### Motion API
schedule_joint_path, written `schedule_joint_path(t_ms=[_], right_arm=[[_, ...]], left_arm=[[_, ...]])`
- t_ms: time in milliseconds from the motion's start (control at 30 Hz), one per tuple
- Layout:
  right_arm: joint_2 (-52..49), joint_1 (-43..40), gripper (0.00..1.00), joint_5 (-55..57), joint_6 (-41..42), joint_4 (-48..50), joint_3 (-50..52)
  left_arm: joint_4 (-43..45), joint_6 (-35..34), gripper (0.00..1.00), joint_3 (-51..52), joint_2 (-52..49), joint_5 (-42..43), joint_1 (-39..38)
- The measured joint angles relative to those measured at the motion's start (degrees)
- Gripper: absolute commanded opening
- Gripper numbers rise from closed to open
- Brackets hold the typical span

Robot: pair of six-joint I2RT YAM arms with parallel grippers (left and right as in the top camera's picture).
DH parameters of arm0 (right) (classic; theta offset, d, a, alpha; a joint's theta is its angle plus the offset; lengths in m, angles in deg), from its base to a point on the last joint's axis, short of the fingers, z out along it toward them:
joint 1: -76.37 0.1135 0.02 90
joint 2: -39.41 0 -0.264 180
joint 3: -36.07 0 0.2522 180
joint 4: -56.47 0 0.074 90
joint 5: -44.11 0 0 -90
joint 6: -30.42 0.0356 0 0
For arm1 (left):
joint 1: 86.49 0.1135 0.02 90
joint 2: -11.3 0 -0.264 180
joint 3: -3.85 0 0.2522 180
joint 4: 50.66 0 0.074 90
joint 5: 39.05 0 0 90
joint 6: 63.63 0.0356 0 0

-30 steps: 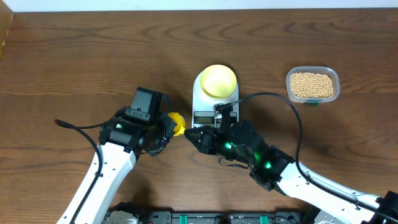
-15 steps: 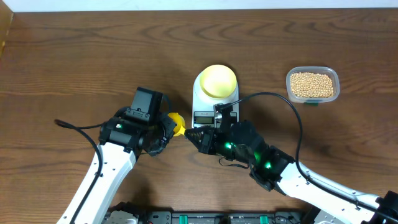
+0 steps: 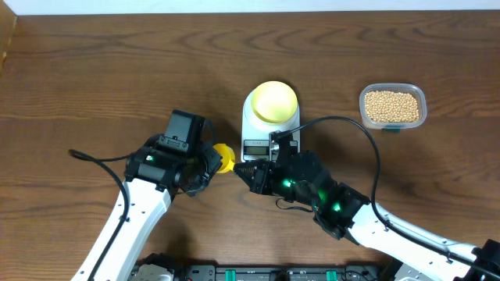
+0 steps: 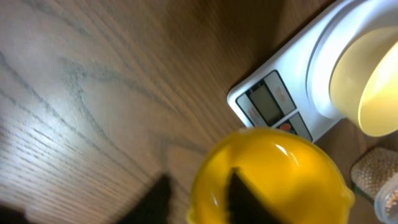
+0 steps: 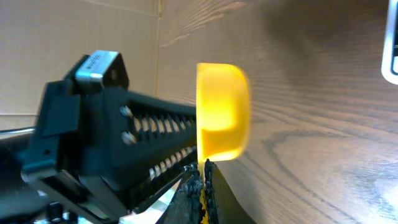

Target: Scoop item into bowl and weigh 50g on scale

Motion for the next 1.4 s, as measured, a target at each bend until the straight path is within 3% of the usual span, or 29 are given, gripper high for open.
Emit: schedule_joint_path(t_ms=[200, 333, 433, 667, 700, 733, 767, 967, 1167, 1400], right_arm=[[0.0, -0.2, 0.01, 0.22, -7.21, -4.63, -0.09], [1.68, -2.82, 0.01, -0.13, -11.58, -14.47, -0.24], [8.24, -5.55, 0.01, -0.17, -15.04, -25.11, -0.07], [34.88, -18.14, 0.01, -0.07, -20.48, -51.67, -0.66], [41.48, -20.7, 0.01, 0.37, -20.81, -55.74, -0.66], [45.03, -21.79, 0.01, 0.57, -21.0, -58.23, -0.79], [51.12, -23.19, 0.01, 2.54, -21.16, -63.23, -0.7], [64.89, -24.33, 0.01, 12.57, -21.33, -70.71, -0.76], [65.57, -24.33, 0.01, 16.65, -21.33, -70.69, -0.76], [65.57, -24.33, 0.01, 21.2, -21.33, -70.69, -0.74]], left_arm=[[0.28, 1.14, 0.74, 0.0, 0.0, 0.0, 0.57], [0.15, 5.73, 0.76, 0.0, 0.15, 0.0, 3.28], [-0.24, 7.54, 0.76, 0.0, 1.22, -0.02, 4.52], [-0.35, 9.46, 0.76, -0.02, 4.24, 0.0, 5.01], [-0.33, 9.62, 0.56, -0.02, 4.24, 0.0, 5.01], [-0.42, 9.64, 0.19, -0.02, 4.26, 0.02, 5.01], [-0.37, 9.84, 0.07, -0.02, 4.24, 0.04, 5.01], [3.93, 9.84, 0.07, -0.02, 4.24, 2.25, 4.2], [12.04, 9.46, 0.07, -0.02, 2.16, 3.08, -2.67], [21.0, 9.16, 0.07, -0.02, -7.82, 3.04, -11.04]])
